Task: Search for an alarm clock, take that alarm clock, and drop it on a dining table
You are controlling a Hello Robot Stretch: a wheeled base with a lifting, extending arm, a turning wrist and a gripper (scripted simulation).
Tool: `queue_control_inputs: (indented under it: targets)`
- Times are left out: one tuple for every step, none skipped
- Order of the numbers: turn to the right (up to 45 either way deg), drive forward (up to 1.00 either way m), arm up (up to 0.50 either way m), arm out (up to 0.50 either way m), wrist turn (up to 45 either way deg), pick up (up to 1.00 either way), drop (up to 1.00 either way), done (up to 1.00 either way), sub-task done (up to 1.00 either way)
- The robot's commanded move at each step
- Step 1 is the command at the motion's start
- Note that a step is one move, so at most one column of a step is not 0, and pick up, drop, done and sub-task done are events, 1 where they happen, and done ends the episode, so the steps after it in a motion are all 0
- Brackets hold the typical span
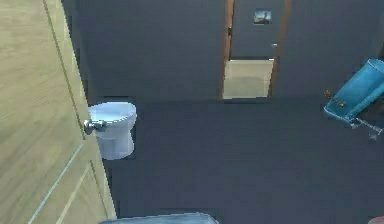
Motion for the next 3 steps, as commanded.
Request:
queue_control_inputs:
  targets:
    - [0.0, 0.30, 0.00, 0.00, 0.0, 0.00, 0.00, 0.00, 0.00]
    - [15.0, 0.00, 0.00, 0.00, 0.0, 0.00, 0.00, 0.00, 0.00]
    - [0.0, 1.00, 0.00, 0.00, 0.0, 0.00, 0.00, 0.00, 0.00]
